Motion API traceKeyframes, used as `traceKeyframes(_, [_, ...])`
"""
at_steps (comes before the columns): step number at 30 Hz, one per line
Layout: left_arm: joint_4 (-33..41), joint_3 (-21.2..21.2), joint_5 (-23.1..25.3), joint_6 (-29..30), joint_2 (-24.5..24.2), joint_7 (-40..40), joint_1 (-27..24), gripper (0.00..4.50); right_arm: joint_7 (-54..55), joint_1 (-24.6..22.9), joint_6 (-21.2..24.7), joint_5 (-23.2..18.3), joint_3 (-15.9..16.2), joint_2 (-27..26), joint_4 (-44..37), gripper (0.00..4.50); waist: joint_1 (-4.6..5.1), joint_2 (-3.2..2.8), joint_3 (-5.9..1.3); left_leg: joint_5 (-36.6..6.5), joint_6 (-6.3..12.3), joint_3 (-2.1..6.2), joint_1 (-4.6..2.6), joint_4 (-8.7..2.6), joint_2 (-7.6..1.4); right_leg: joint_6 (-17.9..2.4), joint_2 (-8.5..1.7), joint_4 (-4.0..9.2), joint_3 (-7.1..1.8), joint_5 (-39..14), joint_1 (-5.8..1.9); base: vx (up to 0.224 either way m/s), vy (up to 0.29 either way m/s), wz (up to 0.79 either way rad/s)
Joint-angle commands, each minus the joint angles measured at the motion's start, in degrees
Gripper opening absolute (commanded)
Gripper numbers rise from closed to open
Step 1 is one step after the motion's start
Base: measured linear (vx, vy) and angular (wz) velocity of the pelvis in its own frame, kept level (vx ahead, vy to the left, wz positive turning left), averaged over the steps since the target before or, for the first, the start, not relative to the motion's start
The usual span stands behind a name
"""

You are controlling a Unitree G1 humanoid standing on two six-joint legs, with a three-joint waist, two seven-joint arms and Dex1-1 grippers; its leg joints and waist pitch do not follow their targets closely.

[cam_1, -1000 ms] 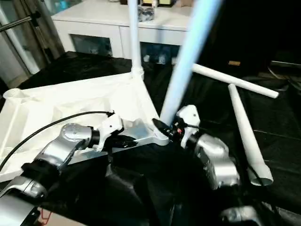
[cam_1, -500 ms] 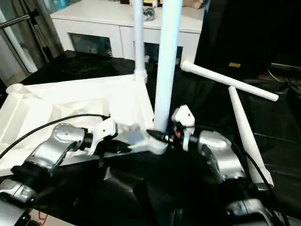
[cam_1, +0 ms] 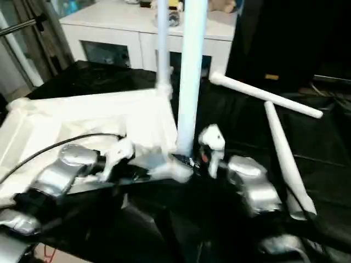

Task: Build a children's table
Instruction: Insert table leg to table base

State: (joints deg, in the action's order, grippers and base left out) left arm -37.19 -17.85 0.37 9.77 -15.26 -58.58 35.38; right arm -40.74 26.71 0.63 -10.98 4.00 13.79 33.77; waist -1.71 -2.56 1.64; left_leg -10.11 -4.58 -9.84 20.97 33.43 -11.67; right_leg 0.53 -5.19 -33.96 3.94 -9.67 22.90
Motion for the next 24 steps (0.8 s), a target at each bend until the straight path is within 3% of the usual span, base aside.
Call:
traceKeyframes(1, [0.73,2.36,-0.28,-0.48,2.67,5.05,4.78,0.0,7.97,-1.96,4.28,3.46,0.03,-1.5,9.8,1.9,0.1,0.09,-1.96,-27.01,-0.2,0.64,-1.15,-4.46,-0.55,-7.51,-2.63,6.52,-1.28,-33.9,-1.13,0.0,0.0,0.0])
traceKeyframes(3, [-0.55,2.75,0.44,0.26,3.9,8.29,5.78,0.0,10.83,-1.11,4.43,3.22,-0.9,-2.45,11.2,1.9,0.31,0.15,-1.88,-27.63,-0.26,0.71,-1.27,-4.26,-0.3,-6.18,-2.59,6.93,-0.96,-36.75,-0.89,0.0,0.0,0.0])
traceKeyframes(4, [-4.3,3.94,1.38,3.41,8.87,17.66,8.86,0.0,17.63,1.87,6.0,2.07,-2.76,-5.81,15.28,1.9,0.25,-0.26,-1.89,-27.91,-0.22,0.75,-1.42,-4.18,-0.26,-5.52,-2.53,7.2,-0.73,-37.58,-0.77,0.0,0.0,0.0])
traceKeyframes(5, [-4.8,4.12,1.56,3.83,9.57,18.87,9.26,0.0,18.44,2.32,6.2,1.98,-2.97,-6.31,15.88,1.9,0.49,-0.41,-1.76,-28.8,-0.37,0.77,-1.87,-4.05,-0.26,-5.64,-2.47,7.59,-0.44,-37.81,-0.33,0.0,0.0,0.0])
traceKeyframes(6, [-5.28,4.29,1.73,4.23,10.24,20.03,9.65,0.0,19.21,2.74,6.39,1.88,-3.18,-6.78,16.45,1.9,0.5,-0.2,-1.85,-28.94,-0.39,0.88,-1.94,-3.99,-0.13,-5.51,-2.32,7.62,-0.12,-37.59,-0.51,0.0,0.0,0.0])
traceKeyframes(7, [-6.52,4.18,2.39,4.56,11.85,22.41,10.38,0.0,20.83,3.72,6.63,1.76,-3.48,-8.03,17.54,1.9,0.28,-0.38,-1.93,-28.5,0.17,0.96,-1.69,-4.27,-0.17,-5.44,-2.46,7.75,0.06,-36.34,-1.04,0.0,0.0,0.0])
traceKeyframes(9, [-7.89,3.95,2.86,4.34,13.15,24.2,10.98,0.0,22.18,4.64,6.62,1.5,-3.96,-9.35,18.61,1.9,0.44,-0.66,-1.95,-28.23,0.72,1.08,-1.03,-4.83,-0.36,-5.51,-2.44,7.8,0.23,-34.19,-1.57,0.0,0.0,0.0])
traceKeyframes(13, [-9.42,3.39,3.16,3.99,13.98,25.33,11.58,0.0,22.67,5.36,6.48,2.23,-3.56,-10.86,20.06,1.9,0.69,-1.05,-1.7,-32.62,0.73,1.2,-1.9,-5.16,-0.67,-6.36,-2.62,8.43,1.08,-32.32,-1.52,0.0,0.0,0.0])
traceKeyframes(15, [-9.42,3.39,3.16,3.99,13.98,25.33,11.58,0.0,22.67,5.36,6.48,2.23,-3.56,-10.86,20.06,1.9,0.77,-0.98,-1.78,-32.46,0.69,1.34,-1.51,-5.39,-0.7,-6.26,-2.78,8.31,1.12,-31.63,-1.94,0.0,0.0,0.0])
traceKeyframes(18, [-11.33,3.46,3.79,3.29,13.98,25.89,12.36,0.0,22.93,5.98,5.49,3.47,-3.28,-11.52,21.58,1.9,0.71,-0.84,-1.73,-32.26,0.89,1.1,-1.78,-5.22,-0.51,-6.27,-2.88,8.56,0.99,-32.62,-1.51,0.0,0.0,0.0])
traceKeyframes(21, [-12.03,3.66,3.91,3.15,14.05,26.09,12.79,0.0,23.17,6.43,5.37,3.94,-3.28,-11.64,22.27,1.9,0.99,-0.78,-1.37,-34.19,0.77,1.15,-2.39,-4.94,-0.3,-4.61,-2.76,9.38,1.71,-36.65,-1.02,0.0,0.0,0.0])
traceKeyframes(22, [-12.15,3.66,3.94,2.98,14.07,25.95,12.88,0.0,23.39,6.63,5.3,4.46,-3.04,-11.61,22.56,1.9,1.18,-0.89,-1.16,-35.69,0.77,1.25,-2.8,-4.82,-0.22,-3.58,-2.59,9.89,2.41,-38.05,-0.84,0.0,0.0,0.0])
traceKeyframes(23, [-12.15,3.66,3.94,2.98,14.07,25.95,12.88,0.0,23.39,6.63,5.3,4.46,-3.04,-11.61,22.56,1.9,1.57,-0.99,-1.01,-37.07,0.83,1.42,-2.93,-4.79,-0.18,-2.38,-2.41,10.32,3.29,-38.54,-1.13,0.0,0.0,0.0])
traceKeyframes(24, [-12.38,3.66,3.95,2.81,14.11,25.96,12.99,0.0,23.56,6.79,5.18,4.74,-3.02,-11.64,22.84,2.25,1.56,-1.35,-0.95,-37.69,1.01,1.51,-3.12,-4.9,-0.32,-1.98,-2.43,10.53,3.69,-38.34,-1.34,0.0,0.0,0.0])
